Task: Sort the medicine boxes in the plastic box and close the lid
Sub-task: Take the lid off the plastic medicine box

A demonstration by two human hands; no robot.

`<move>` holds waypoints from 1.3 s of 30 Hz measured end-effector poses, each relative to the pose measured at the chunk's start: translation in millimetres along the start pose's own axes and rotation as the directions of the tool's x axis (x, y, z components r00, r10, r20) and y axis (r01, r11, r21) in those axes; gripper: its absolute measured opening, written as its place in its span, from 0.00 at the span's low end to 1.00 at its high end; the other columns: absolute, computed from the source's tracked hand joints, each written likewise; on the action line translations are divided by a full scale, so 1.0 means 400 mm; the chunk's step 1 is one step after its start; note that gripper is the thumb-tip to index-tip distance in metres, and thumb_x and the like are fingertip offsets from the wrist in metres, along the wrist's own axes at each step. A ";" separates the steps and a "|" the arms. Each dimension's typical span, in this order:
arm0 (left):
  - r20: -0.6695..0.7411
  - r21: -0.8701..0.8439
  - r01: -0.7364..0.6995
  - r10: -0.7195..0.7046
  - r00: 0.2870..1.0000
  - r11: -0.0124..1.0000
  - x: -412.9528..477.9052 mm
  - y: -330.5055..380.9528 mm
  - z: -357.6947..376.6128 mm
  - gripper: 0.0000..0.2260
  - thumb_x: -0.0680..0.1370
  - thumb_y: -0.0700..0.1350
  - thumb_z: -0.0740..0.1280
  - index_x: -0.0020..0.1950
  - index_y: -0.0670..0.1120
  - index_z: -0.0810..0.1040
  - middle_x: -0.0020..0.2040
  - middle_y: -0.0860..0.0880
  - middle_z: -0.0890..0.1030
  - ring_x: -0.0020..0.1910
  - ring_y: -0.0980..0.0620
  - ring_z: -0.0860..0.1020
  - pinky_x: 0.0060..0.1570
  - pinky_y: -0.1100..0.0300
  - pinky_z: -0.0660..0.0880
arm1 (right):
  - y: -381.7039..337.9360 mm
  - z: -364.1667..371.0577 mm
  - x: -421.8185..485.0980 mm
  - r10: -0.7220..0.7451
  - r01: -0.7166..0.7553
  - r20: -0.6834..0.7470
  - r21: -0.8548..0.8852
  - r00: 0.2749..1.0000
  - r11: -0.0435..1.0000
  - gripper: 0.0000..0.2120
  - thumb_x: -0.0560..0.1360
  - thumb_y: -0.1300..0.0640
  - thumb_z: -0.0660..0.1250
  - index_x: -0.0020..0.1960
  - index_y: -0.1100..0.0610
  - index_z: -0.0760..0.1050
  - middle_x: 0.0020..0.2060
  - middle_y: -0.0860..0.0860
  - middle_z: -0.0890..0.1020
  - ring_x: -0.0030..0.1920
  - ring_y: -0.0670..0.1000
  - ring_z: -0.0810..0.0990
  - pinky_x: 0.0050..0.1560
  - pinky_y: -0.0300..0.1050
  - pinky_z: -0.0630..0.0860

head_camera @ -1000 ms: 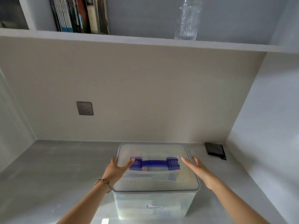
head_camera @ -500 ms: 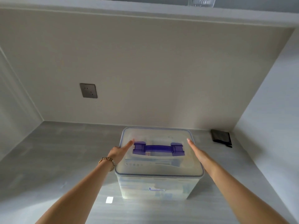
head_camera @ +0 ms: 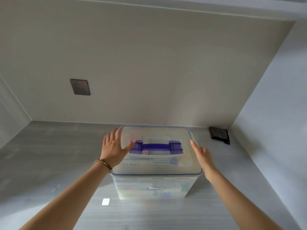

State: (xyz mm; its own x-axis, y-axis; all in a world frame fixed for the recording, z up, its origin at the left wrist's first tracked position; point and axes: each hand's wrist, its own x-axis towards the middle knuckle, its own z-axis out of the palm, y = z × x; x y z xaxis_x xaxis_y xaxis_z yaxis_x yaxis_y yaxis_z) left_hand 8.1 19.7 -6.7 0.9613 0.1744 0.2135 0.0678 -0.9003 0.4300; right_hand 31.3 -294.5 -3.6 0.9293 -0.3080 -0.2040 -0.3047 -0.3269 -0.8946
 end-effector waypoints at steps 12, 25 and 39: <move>0.361 0.020 -0.553 0.509 0.781 0.833 0.039 0.003 0.027 0.36 0.69 0.71 0.38 0.73 0.58 0.53 0.76 0.54 0.51 0.75 0.53 0.46 0.73 0.53 0.41 | 0.090 0.161 -0.312 0.359 -0.214 -0.221 0.492 0.907 0.844 0.41 0.64 0.40 0.73 0.67 0.62 0.62 0.62 0.56 0.66 0.59 0.55 0.72 0.59 0.50 0.73; 0.386 -0.003 -0.564 0.522 0.761 0.825 0.040 0.004 0.018 0.30 0.74 0.67 0.43 0.73 0.56 0.56 0.76 0.52 0.51 0.75 0.50 0.46 0.74 0.49 0.42 | 0.046 0.289 -0.374 0.325 -0.162 -0.255 0.504 0.911 0.849 0.23 0.69 0.41 0.71 0.43 0.62 0.73 0.30 0.53 0.78 0.29 0.46 0.77 0.35 0.35 0.76; 0.311 -0.189 -0.445 0.483 0.818 0.875 0.056 0.005 0.015 0.30 0.75 0.65 0.50 0.74 0.51 0.56 0.76 0.50 0.55 0.75 0.50 0.52 0.74 0.52 0.48 | 0.003 0.162 -0.380 -0.130 0.150 -0.580 -0.014 0.804 0.989 0.31 0.67 0.46 0.74 0.61 0.61 0.65 0.57 0.54 0.67 0.58 0.52 0.67 0.58 0.44 0.67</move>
State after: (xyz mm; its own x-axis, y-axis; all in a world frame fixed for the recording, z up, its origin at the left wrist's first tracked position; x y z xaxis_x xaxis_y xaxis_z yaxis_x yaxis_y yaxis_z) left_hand 31.3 19.2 -6.4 0.9026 -0.4163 0.1097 -0.4189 -0.7905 0.4468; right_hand -96.6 -190.2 0.5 0.6660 -0.7232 0.1830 -0.1649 -0.3819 -0.9094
